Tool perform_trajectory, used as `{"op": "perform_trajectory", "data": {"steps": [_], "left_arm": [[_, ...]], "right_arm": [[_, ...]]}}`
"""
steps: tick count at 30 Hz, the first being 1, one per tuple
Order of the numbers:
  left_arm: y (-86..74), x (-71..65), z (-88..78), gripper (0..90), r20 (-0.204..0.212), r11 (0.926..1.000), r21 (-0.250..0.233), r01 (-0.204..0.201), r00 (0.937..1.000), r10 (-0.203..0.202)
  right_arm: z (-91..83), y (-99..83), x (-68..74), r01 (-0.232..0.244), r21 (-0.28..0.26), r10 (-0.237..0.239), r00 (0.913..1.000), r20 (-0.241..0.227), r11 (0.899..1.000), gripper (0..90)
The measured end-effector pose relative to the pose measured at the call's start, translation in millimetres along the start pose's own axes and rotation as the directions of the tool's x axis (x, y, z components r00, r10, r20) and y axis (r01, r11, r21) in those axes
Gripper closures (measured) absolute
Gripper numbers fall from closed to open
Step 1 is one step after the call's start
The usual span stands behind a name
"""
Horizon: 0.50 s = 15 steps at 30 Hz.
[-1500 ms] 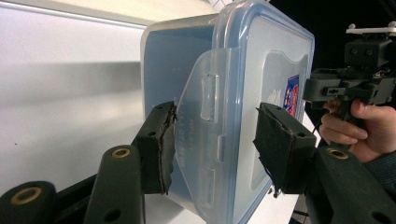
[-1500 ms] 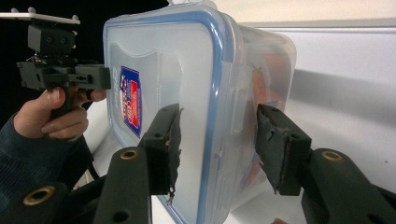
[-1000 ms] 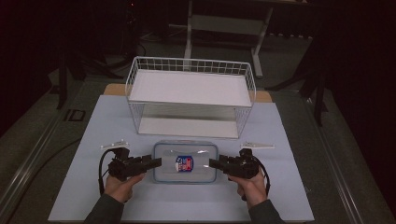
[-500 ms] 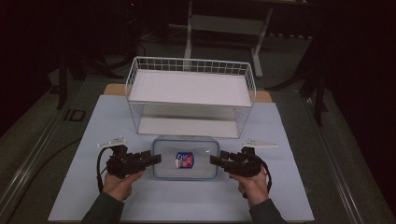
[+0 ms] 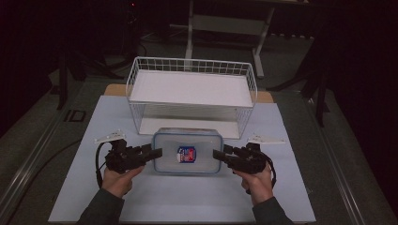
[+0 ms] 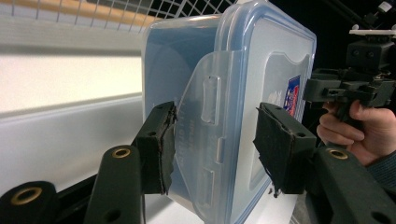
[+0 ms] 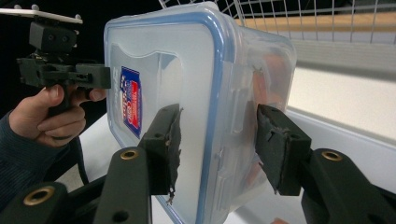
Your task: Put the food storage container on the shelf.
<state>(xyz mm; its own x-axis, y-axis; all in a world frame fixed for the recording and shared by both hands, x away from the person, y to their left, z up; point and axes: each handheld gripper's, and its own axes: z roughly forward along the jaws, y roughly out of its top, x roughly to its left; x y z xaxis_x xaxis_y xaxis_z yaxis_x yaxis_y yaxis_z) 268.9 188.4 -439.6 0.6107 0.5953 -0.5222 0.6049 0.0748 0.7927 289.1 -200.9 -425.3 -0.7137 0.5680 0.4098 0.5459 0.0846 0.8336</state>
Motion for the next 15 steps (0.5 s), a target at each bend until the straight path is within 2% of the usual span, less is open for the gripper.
{"op": "perform_trajectory", "data": {"steps": [15], "left_arm": [[31.4, -11.7, -7.1, 48.9, 0.001, 0.9972, -0.051, -0.054, 0.9985, 0.054]], "right_arm": [[-8.2, 32.2, 9.1, 0.061, -0.050, -0.061, 0.9982, 0.004, 0.997, 51.5]]}}
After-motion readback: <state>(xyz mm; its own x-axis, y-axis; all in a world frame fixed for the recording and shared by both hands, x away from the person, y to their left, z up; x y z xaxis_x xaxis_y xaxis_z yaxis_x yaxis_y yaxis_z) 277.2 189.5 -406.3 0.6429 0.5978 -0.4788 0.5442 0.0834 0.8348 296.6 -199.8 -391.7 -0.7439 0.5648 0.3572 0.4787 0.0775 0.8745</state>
